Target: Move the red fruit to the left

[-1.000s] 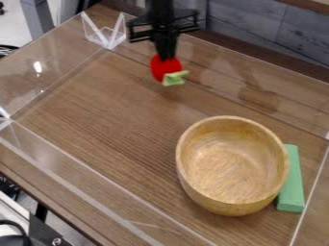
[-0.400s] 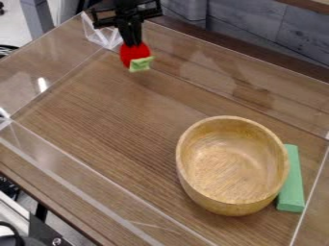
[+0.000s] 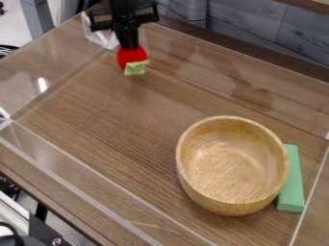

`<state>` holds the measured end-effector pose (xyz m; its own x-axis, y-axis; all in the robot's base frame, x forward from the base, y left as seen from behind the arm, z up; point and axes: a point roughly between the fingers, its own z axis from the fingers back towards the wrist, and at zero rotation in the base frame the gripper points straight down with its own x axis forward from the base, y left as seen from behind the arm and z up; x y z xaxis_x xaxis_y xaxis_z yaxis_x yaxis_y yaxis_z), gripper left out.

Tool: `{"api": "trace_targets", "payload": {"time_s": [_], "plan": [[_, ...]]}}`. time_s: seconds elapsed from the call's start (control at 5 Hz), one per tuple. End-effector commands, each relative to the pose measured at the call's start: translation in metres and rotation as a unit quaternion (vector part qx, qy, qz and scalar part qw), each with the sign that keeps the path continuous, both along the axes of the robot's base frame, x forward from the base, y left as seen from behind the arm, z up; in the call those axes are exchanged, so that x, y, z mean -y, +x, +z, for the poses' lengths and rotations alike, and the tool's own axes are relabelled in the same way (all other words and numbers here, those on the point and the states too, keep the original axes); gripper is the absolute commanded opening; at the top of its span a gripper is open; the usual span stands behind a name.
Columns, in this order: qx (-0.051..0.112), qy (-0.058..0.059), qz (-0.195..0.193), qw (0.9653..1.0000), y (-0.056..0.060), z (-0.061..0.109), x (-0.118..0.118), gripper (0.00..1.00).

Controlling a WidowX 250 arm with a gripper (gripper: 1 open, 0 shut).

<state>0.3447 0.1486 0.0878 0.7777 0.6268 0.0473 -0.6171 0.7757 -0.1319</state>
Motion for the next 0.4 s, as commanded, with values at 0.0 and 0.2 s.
{"api": "trace_targets", "payload": {"time_s": [0.0, 0.2], "plan": [[0.025, 0.018, 0.01, 0.9995, 0.0106, 0.0172, -0.014, 0.0], [0.023, 0.022, 0.017, 0.9993, 0.0164, 0.0145, -0.0206, 0.0]]}}
